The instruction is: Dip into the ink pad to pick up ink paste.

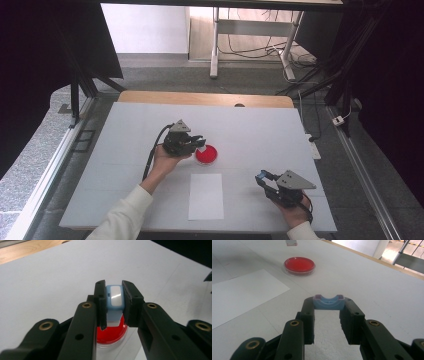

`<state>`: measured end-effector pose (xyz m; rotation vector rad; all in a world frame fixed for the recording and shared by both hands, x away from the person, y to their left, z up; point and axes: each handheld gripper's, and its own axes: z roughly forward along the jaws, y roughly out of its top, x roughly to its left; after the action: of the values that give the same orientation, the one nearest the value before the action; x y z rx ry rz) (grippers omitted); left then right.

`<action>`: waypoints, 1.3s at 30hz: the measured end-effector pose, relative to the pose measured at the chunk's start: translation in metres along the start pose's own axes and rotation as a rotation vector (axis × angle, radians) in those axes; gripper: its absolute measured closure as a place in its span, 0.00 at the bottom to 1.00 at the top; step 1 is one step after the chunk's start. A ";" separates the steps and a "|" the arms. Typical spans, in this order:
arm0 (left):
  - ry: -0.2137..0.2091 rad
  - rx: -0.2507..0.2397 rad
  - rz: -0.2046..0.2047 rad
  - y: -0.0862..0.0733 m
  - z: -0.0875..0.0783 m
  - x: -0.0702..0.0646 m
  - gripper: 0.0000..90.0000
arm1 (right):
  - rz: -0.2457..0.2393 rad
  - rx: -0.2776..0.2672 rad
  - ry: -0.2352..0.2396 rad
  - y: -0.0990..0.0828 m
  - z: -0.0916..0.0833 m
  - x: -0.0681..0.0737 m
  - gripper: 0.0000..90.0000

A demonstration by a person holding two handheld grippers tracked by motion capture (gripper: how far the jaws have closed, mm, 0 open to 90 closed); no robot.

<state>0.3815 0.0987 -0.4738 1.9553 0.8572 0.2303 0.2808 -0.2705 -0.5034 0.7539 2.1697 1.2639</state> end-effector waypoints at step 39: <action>-0.114 -0.051 0.042 0.000 -0.055 -0.031 0.83 | -0.009 0.002 -0.004 0.000 0.003 0.000 0.73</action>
<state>0.3316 0.1168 -0.4394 1.9214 0.7299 0.1624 0.2834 -0.2687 -0.5046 0.7465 2.1694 1.2547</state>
